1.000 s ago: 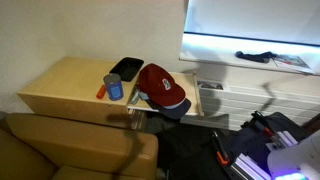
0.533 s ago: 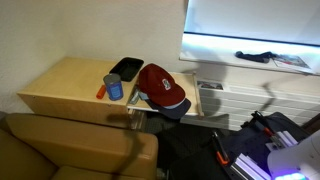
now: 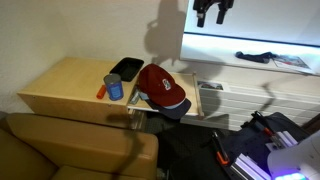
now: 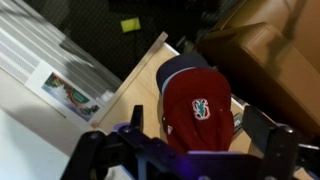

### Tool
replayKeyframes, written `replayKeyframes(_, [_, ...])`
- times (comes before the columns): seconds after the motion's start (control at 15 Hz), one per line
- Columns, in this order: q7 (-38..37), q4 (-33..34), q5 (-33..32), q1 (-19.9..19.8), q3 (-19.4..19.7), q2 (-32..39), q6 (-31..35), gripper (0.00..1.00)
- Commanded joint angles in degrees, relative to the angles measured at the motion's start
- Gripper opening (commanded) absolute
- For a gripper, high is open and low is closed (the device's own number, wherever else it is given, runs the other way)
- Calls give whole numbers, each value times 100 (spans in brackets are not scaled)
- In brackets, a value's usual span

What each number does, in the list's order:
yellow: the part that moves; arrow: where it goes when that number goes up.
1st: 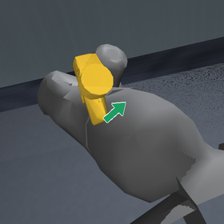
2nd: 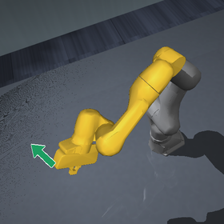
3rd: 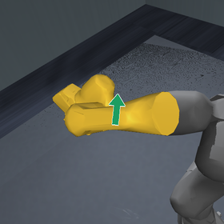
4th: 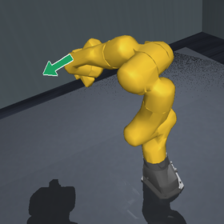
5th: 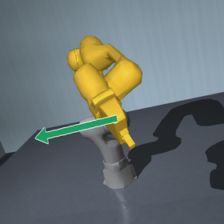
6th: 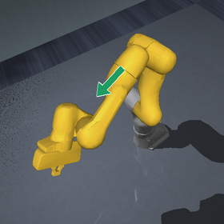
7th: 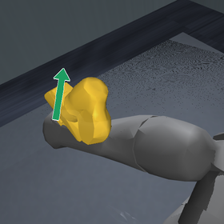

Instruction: Pick up the caps on the sliding tray and put them on the window sill

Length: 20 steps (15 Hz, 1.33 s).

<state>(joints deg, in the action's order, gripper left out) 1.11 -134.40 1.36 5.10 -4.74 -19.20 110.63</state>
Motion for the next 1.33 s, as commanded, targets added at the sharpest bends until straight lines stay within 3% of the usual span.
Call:
replayKeyframes(0.0, [-428,20,-450,93,-361,438,780,100])
replayKeyframes(0.07, [-334,-46,-258,135,-293,264,551,100])
replayKeyframes(0.33, [-443,-13,-360,148,-347,416,711,100])
replayKeyframes(0.6, [-485,-587,2,262,-366,597,2482,100])
replayKeyframes(0.87, [-637,-1103,-65,319,-479,1005,4103,100])
replayKeyframes(1.07, [-824,-1260,-273,329,-571,1520,4744,100])
replayKeyframes(1.2, [-1118,-1207,-460,284,-574,1750,4850,100])
replayKeyframes(1.27, [-825,-1233,-234,358,-522,1515,4614,100])
